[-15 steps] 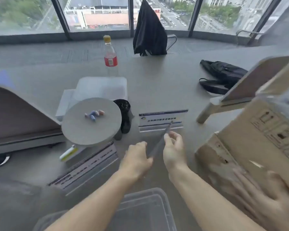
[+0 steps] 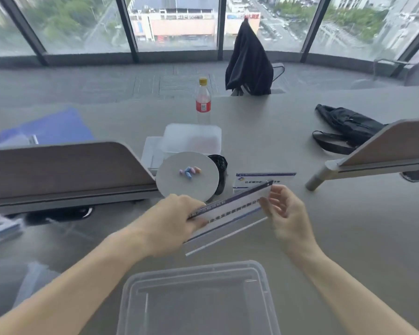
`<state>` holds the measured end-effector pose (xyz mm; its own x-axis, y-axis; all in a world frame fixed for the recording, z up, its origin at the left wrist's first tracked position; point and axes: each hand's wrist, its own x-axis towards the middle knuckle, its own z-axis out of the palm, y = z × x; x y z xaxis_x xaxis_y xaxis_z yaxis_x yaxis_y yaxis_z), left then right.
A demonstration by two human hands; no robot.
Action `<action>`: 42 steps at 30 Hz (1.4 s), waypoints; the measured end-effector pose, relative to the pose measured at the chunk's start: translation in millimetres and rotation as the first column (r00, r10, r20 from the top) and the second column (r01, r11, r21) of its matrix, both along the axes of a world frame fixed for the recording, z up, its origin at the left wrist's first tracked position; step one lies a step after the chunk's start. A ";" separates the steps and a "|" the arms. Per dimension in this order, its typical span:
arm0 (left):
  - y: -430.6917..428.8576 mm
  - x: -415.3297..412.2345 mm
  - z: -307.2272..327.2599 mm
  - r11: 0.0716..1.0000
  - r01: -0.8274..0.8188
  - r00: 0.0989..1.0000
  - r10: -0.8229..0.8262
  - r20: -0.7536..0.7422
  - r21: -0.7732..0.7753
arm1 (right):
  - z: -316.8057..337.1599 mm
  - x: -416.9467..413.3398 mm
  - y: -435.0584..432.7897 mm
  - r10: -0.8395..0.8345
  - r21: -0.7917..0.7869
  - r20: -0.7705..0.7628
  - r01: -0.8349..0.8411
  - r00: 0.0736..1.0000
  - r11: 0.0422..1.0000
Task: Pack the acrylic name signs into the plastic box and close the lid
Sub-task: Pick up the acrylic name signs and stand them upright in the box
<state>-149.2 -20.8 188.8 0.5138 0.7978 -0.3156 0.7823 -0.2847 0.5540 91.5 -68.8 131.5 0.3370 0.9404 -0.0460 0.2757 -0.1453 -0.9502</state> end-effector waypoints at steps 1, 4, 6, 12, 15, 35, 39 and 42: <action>-4.3 -19.5 22.1 1.000 0.006 1.000 -0.006 0.004 -0.019 | 19.5 -14.3 -7.3 0.037 0.041 -0.010 -0.037 0.999 0.998; -25.2 -83.3 81.6 0.999 0.024 1.000 -0.024 -0.014 -0.026 | 77.5 -67.5 -34.2 0.151 0.119 -0.002 -0.150 0.989 0.982; -42.5 -127.4 113.3 1.000 -0.009 1.000 0.009 -0.004 0.011 | 107.3 -106.6 -52.7 0.208 0.158 0.016 -0.208 0.978 0.965; -104.9 -260.2 158.4 0.933 -0.359 0.891 0.332 0.311 0.035 | 143.7 -213.4 -95.4 0.301 0.220 0.039 -0.302 0.953 0.927; -145.0 -318.6 161.4 0.843 -0.537 0.750 0.488 0.446 -0.019 | 143.7 -258.5 -102.7 0.366 0.222 0.001 -0.357 0.931 0.907; -208.6 -550.1 62.3 0.851 -0.503 0.855 0.515 -0.058 0.148 | 65.0 -572.7 -96.2 0.425 0.015 0.093 -0.428 0.900 0.903; -204.0 -567.0 13.0 0.776 -0.624 0.778 0.628 -0.020 0.091 | 15.1 -614.7 -104.8 0.220 -0.388 -0.114 -0.247 0.969 0.888; -202.5 -576.4 -22.0 0.728 -0.683 0.723 0.685 -0.087 0.056 | -28.9 -650.1 -110.2 0.195 -0.514 -0.268 -0.311 0.943 0.799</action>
